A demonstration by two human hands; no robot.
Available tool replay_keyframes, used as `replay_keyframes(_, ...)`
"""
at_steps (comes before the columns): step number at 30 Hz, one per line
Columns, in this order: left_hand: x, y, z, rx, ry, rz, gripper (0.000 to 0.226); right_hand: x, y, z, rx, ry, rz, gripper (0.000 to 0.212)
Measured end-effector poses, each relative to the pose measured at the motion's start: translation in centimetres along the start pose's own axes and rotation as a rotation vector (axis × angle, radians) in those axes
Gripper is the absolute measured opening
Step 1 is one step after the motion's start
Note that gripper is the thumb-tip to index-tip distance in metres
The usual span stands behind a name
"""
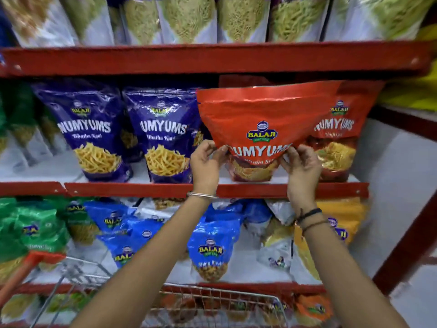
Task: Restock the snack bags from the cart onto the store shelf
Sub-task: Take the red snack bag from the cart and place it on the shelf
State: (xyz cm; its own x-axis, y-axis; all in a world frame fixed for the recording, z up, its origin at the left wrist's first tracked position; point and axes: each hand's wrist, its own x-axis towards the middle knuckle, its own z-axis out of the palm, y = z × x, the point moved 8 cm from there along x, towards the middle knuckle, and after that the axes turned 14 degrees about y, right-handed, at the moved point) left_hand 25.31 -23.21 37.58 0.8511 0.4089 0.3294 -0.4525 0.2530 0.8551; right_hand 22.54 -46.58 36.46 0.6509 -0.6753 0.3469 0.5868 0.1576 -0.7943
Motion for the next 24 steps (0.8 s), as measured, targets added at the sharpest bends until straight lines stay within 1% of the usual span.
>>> replay_keyframes(2,2.1,-2.1,0.7,-0.005,0.044,-0.026,0.032,1.8,1.6,1.1,-0.033,0.000,-0.005,0.025)
replay_keyframes(4,4.1,-4.3,1.4,0.017,0.075,-0.059,0.024,3.4,3.5,1.8,-0.062,0.012,0.026,0.029)
replay_keyframes(6,5.6,-5.8,2.2,0.069,0.105,-0.081,0.016,4.7,5.0,2.6,-0.096,0.022,0.052,0.028)
replay_keyframes(8,7.3,-6.9,3.1,0.116,0.143,-0.097,0.013,6.2,6.3,3.4,-0.121,0.023,0.078,0.027)
replay_keyframes(11,10.2,-8.9,4.2,0.246,0.165,-0.085,0.005,8.7,8.3,4.5,-0.167,0.007,0.134,0.023)
replay_keyframes(13,10.8,-8.8,4.6,0.312,0.182,-0.053,0.006,9.8,8.6,4.8,-0.263,-0.004,0.102,0.010)
replay_keyframes(14,10.0,-7.9,4.6,0.338,0.179,-0.043,0.011,9.8,8.5,4.8,-0.309,-0.018,0.084,0.012)
replay_keyframes(15,8.8,-6.9,4.7,0.362,0.156,-0.054,0.020,9.7,8.5,4.8,-0.365,-0.037,0.091,0.025)
replay_keyframes(16,7.9,-7.1,4.9,0.419,0.104,-0.101,0.036,9.3,8.9,4.6,-0.444,-0.066,0.142,0.039)
replay_keyframes(18,6.7,-8.8,5.0,0.507,-0.047,-0.245,0.059,8.5,10.5,4.3,-0.579,-0.177,0.271,0.067)
replay_keyframes(20,6.3,-10.3,4.7,0.428,-0.148,-0.366,0.069,7.5,11.6,4.0,-0.611,-0.276,0.352,0.093)
replay_keyframes(21,6.2,-10.5,4.6,0.404,-0.170,-0.379,0.070,7.6,12.0,3.8,-0.620,-0.277,0.354,0.102)
replay_keyframes(22,6.3,-10.5,4.4,0.397,-0.174,-0.380,0.071,7.9,12.4,3.4,-0.607,-0.249,0.387,0.105)
replay_keyframes(23,6.4,-10.5,4.2,0.402,-0.179,-0.376,0.071,8.0,12.9,3.1,-0.561,-0.227,0.429,0.100)
replay_keyframes(24,6.3,-10.5,4.0,0.411,-0.185,-0.369,0.070,7.9,13.0,3.0,-0.496,-0.216,0.474,0.088)
